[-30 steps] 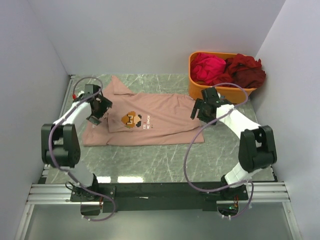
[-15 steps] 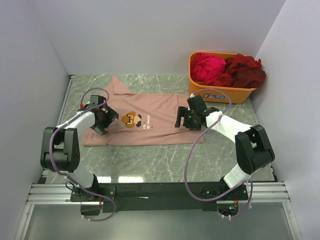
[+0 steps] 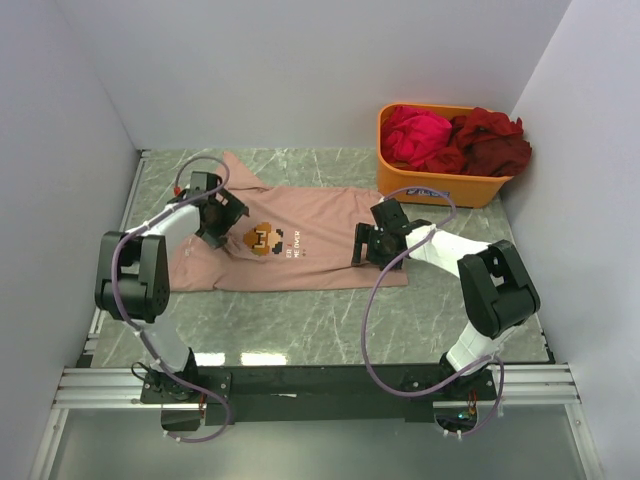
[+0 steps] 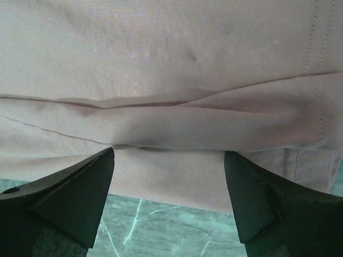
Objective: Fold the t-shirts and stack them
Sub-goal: Fold the tshirt
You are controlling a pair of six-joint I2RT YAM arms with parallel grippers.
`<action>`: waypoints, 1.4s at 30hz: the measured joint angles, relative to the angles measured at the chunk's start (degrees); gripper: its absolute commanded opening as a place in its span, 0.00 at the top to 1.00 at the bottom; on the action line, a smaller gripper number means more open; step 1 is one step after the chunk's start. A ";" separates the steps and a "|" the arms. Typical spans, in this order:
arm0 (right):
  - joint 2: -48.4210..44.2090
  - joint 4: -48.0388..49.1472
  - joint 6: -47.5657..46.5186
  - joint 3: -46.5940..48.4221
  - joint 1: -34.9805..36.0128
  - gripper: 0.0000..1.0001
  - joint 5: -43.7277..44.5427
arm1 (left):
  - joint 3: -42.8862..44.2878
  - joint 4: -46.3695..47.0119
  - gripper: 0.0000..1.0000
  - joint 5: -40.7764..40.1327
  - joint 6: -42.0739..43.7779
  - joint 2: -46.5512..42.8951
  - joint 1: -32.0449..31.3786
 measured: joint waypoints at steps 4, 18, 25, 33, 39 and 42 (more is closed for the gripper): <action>0.02 0.00 0.00 0.00 0.00 0.11 0.04 | 4.85 1.01 0.01 0.46 0.02 3.82 -0.15; -0.31 0.11 -0.33 -0.15 0.00 0.11 0.13 | 15.32 1.22 0.01 0.52 5.92 9.38 -1.11; -2.51 0.11 -1.55 -1.20 -0.04 0.11 0.31 | 5.18 1.22 0.00 -1.20 8.76 -4.15 -1.11; -4.24 0.20 -1.95 -1.20 -0.04 0.11 0.07 | -2.80 2.19 0.01 -2.89 9.25 -9.62 -1.11; -4.33 0.20 -1.95 -1.29 -0.04 0.11 0.07 | 2.58 2.82 0.01 -4.39 10.49 2.27 -0.50; -4.81 -0.13 -1.97 -1.31 -0.04 0.11 0.33 | 7.67 2.99 0.00 -5.64 11.63 8.13 0.33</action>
